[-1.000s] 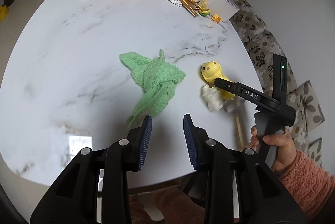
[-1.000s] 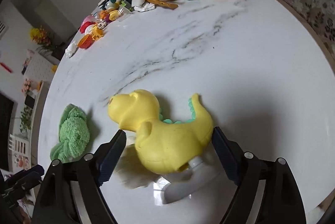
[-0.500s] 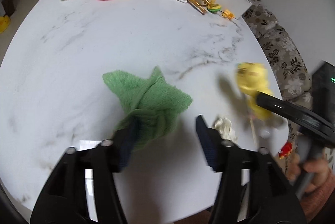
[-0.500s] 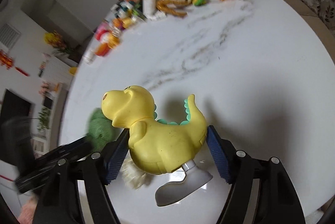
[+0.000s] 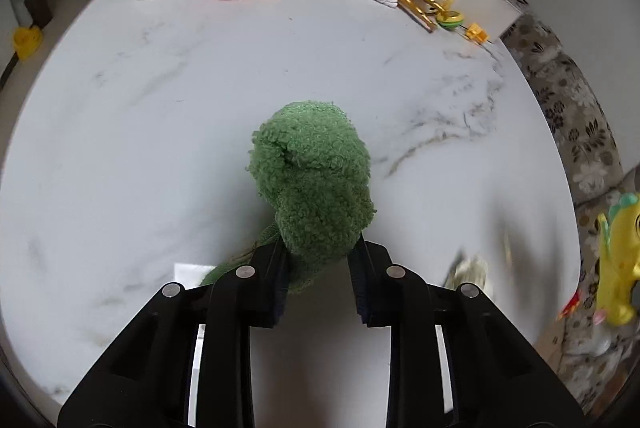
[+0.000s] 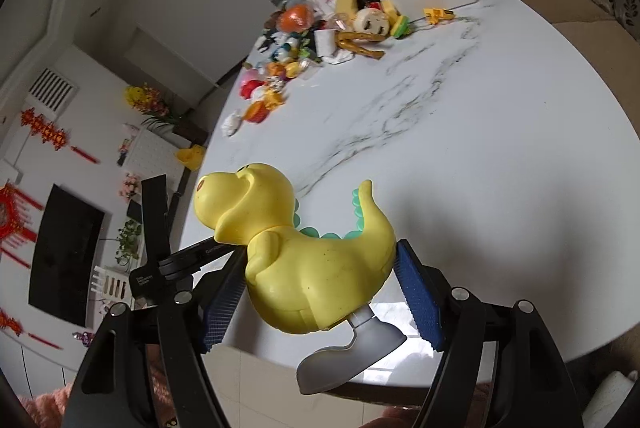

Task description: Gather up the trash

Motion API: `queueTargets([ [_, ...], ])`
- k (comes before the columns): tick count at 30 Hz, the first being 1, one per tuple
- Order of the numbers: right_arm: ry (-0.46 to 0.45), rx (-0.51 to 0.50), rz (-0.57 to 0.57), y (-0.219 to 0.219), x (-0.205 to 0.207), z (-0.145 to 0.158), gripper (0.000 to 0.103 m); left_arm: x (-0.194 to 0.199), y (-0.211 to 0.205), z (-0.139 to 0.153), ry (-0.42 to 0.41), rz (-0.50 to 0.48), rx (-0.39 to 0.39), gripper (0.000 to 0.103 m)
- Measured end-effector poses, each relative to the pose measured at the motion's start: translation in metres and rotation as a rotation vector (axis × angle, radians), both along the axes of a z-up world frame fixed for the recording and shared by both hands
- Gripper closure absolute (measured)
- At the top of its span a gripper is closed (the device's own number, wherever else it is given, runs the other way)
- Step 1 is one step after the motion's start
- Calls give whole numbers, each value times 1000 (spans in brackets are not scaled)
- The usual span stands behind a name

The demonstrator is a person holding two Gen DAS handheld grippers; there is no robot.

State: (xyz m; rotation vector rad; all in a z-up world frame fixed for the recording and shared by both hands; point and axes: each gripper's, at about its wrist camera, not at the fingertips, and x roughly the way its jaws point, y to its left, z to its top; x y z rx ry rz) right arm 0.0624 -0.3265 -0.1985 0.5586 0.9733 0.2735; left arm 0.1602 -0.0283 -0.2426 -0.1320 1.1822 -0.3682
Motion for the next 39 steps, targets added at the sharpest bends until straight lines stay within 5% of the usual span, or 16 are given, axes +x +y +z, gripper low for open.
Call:
queueTargets([
  [2,-5,-24,34,10,-14,5,31,-20,15,13,-5,-27,-66,78],
  [8,55,-75,171,57,-71,-7,31,-122,50,54,-47,-186,-103,78],
  [12,176,-66,207,84,-110,-52,31,-178,71,31,49,-209,-106,78],
  [17,337,-112,195,104,-136,-143,31,-219,77,-48,209,-193,-33,78],
  [23,455,-138,123,108,-124,-258,30,-220,68,-188,366,-133,88,76],
  [25,482,-169,80,105,-116,-293,14,-213,62,-231,374,-102,167,71],
  [28,579,-174,23,99,-104,-331,10,-201,58,-270,451,-68,229,32],
  [33,572,-220,37,99,-104,-325,6,-190,63,-272,448,-48,270,28],
  [39,553,-196,85,103,-111,-291,6,-194,67,-225,402,-29,264,28],
])
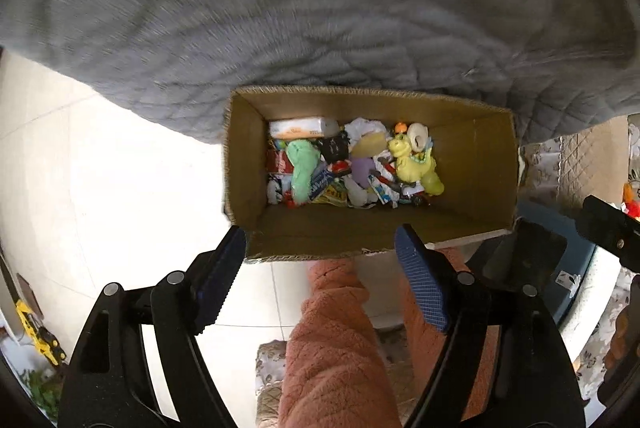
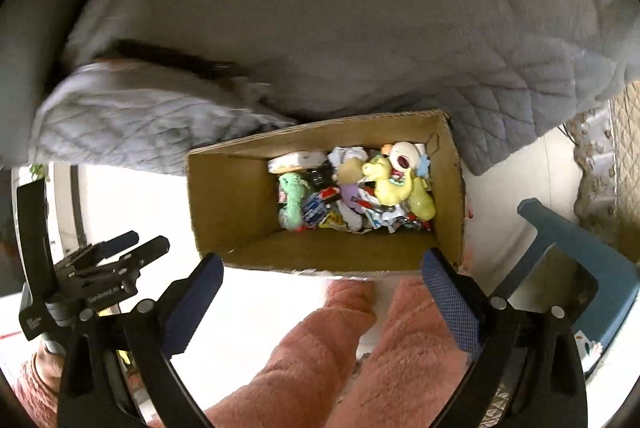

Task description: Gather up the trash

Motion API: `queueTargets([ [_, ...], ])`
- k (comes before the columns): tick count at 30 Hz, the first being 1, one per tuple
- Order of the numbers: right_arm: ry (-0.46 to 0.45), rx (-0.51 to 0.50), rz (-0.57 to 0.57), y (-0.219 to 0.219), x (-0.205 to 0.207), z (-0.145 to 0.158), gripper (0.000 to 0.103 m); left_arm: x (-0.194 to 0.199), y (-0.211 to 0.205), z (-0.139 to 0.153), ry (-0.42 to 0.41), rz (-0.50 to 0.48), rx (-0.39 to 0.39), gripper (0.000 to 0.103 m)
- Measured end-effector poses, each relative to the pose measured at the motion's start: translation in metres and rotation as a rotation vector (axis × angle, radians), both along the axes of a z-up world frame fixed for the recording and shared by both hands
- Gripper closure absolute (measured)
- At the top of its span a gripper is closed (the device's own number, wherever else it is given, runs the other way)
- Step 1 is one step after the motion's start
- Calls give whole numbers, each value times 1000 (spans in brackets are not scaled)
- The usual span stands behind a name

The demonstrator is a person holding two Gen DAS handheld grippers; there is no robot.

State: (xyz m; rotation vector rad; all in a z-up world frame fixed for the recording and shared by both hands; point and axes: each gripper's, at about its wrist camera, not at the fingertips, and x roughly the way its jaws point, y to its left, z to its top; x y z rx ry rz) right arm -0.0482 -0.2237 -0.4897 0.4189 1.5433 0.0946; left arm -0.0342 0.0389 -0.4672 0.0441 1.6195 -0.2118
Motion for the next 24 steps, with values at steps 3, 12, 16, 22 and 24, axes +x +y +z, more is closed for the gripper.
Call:
queueTargets([
  [3,-31,2,46,8,-5,31,6,-7,-1,42,-56,-15,-16,28],
  [12,-354,-92,103,10,4,203,6,1,0,223,-388,26,-60,28],
  [16,-591,-210,64,10,19,301,6,21,-1,310,-593,72,-63,28],
  [22,-823,-291,21,14,30,404,6,38,-12,412,-843,94,-40,19],
  [24,-887,-313,7,13,31,431,6,40,-13,433,-887,101,-54,18],
])
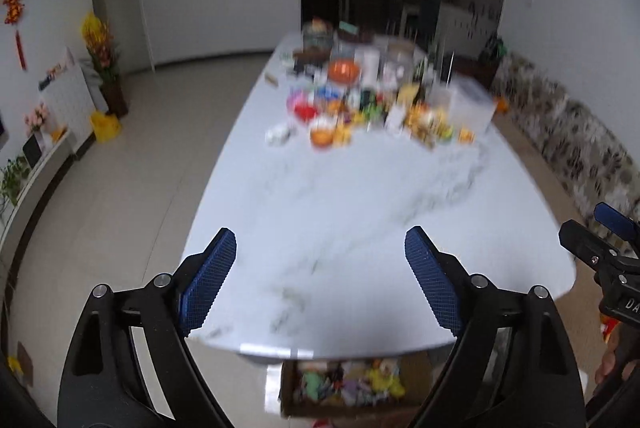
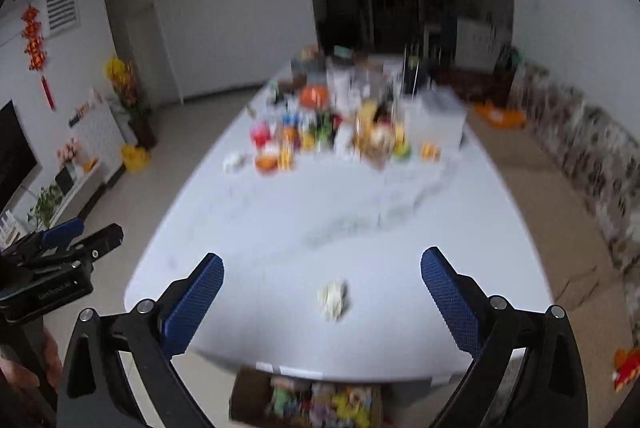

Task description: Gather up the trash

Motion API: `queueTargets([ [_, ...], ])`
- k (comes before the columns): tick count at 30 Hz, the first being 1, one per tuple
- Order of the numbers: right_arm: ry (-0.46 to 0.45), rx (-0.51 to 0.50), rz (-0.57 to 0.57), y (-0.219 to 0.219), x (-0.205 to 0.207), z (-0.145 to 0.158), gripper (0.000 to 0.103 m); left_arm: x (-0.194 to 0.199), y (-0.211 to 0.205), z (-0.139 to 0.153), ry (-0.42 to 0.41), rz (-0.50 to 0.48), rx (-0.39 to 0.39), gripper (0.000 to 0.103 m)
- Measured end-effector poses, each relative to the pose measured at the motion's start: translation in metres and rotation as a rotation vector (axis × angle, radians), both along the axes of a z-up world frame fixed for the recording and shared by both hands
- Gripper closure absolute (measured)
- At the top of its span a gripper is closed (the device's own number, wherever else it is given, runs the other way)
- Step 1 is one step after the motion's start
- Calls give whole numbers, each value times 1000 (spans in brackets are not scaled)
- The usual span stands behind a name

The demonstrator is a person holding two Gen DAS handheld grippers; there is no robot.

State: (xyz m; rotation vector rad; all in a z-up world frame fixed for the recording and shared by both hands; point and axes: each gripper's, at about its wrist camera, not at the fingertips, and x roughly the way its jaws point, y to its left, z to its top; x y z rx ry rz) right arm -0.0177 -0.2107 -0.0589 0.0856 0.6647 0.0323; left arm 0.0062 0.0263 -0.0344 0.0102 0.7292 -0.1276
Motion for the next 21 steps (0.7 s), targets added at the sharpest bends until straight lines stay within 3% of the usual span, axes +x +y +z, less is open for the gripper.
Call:
queueTargets([
  [7,-90,-8,-40,-21,4,45,6,3,-20,42,-80,21,-2,12],
  [21,-103,-36,-37,-43,24,53,5,15,-39,57,-109,58,0,11],
])
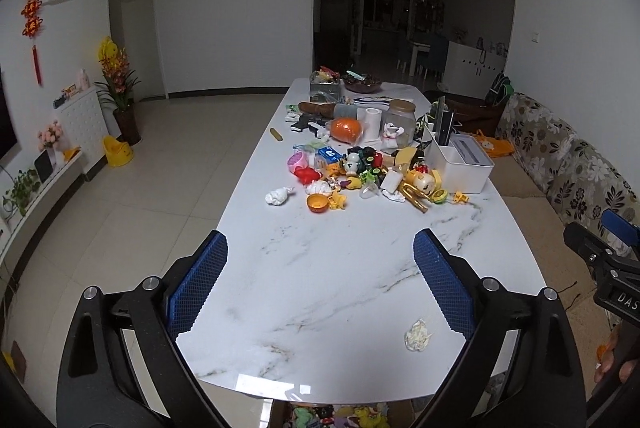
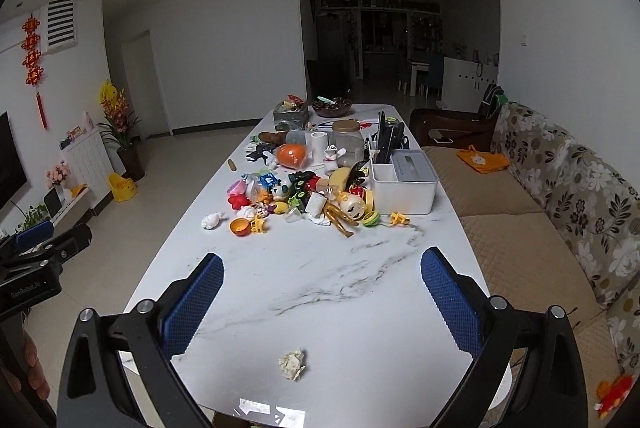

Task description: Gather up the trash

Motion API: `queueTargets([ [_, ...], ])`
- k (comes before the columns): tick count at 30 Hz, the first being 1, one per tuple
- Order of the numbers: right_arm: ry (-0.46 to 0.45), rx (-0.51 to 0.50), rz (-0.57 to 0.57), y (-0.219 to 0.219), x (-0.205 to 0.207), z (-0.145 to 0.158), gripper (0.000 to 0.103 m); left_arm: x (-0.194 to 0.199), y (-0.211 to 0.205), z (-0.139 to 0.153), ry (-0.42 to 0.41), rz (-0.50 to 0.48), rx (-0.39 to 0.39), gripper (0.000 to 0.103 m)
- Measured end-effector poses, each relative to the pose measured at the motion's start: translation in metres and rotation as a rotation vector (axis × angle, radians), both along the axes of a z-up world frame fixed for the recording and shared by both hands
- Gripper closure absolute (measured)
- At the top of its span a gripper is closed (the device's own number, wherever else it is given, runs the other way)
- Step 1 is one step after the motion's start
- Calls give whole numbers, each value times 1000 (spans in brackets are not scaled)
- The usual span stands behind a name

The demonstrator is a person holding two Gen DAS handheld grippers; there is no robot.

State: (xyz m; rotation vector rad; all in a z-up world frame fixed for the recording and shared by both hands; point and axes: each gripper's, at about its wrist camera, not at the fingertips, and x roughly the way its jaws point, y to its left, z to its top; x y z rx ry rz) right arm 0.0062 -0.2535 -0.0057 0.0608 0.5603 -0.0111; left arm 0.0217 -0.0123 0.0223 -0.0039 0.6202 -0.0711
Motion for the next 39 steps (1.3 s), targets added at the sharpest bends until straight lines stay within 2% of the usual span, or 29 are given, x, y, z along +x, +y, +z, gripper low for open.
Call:
queueTargets([
  [39,31,-7,10,-7,26,-4,5,14,-7,-2,36,22,13,11],
])
